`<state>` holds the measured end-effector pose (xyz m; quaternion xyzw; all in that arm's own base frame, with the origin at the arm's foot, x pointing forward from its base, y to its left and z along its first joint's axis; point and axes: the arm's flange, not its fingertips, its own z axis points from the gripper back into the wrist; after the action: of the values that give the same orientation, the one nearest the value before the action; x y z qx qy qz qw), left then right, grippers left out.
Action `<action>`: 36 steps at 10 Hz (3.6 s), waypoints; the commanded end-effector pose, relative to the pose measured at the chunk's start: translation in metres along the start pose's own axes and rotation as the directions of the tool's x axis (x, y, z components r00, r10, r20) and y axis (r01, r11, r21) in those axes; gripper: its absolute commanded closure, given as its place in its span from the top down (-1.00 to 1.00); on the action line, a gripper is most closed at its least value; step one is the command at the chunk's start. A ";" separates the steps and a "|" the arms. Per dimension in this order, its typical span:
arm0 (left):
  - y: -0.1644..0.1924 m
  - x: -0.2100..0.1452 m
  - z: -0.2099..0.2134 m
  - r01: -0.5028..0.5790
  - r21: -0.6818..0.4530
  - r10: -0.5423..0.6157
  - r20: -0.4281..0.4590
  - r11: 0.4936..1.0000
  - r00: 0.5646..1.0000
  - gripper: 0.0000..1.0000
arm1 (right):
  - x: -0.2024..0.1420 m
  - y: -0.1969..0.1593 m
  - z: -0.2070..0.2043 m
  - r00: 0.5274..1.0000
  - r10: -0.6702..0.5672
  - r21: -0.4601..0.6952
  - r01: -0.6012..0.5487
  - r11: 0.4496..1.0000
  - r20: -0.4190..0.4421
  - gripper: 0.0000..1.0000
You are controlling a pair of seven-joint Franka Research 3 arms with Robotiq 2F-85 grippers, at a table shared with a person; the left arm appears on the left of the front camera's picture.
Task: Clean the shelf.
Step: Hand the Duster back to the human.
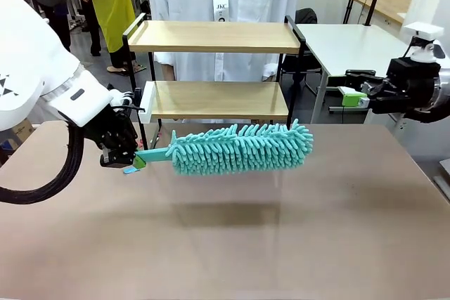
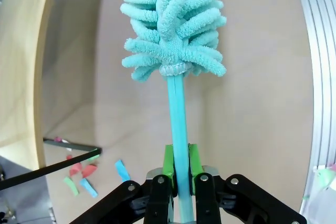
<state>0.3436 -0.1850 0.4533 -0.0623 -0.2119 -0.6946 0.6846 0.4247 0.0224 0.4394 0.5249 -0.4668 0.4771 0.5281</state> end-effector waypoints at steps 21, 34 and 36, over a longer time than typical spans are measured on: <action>0.000 -0.001 0.003 0.003 0.002 -0.003 -0.004 1.000 1.000 -0.74 | -0.096 -0.003 -0.123 0.992 -0.026 0.026 0.029 0.999 -0.125 1.00; 0.000 -0.001 0.003 0.003 0.002 -0.003 -0.004 1.000 1.000 -0.74 | -0.104 -0.005 -0.127 0.995 -0.005 0.071 0.012 0.997 -0.100 -1.00; 0.000 -0.001 0.003 0.003 0.002 -0.003 -0.004 1.000 1.000 -0.74 | -0.103 -0.004 -0.127 0.995 0.010 0.087 -0.001 0.996 -0.101 -1.00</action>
<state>0.3453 -0.1795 0.4534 -0.0609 -0.2086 -0.6906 0.6898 0.4132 0.1467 0.3360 0.5221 -0.4091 0.5140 0.5439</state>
